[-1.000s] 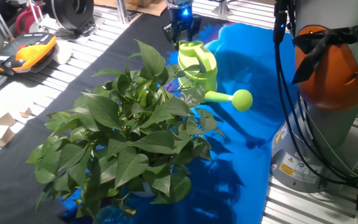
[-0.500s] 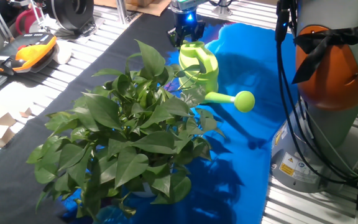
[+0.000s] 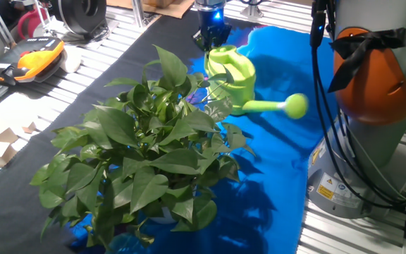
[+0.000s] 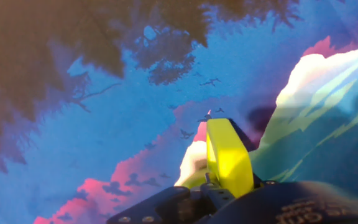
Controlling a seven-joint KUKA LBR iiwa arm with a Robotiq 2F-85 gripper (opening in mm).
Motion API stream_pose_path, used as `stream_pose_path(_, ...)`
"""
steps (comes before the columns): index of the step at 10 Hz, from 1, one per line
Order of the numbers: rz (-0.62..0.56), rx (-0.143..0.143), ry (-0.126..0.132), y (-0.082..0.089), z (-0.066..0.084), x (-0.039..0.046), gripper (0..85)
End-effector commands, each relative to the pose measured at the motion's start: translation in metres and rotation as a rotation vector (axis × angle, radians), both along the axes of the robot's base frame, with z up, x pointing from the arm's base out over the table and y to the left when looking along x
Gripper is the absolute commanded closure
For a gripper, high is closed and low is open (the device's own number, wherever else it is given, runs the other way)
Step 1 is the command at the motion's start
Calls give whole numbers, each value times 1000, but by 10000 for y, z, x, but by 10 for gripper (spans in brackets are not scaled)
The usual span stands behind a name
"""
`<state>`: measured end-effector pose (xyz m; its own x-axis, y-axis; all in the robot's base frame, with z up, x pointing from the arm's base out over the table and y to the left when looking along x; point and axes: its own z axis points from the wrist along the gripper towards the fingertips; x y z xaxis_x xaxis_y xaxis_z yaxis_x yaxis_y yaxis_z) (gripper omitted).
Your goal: Water the plant
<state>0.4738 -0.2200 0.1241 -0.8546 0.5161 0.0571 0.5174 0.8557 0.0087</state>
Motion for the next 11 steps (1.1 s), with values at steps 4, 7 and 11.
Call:
stream_pose_path(4,26,44,11,-108,136,100,850)
stream_pose_path(7,-83,54,6,-188,438,295,850)
stream_pose_path(11,-151,46,25,-279,777,342,850)
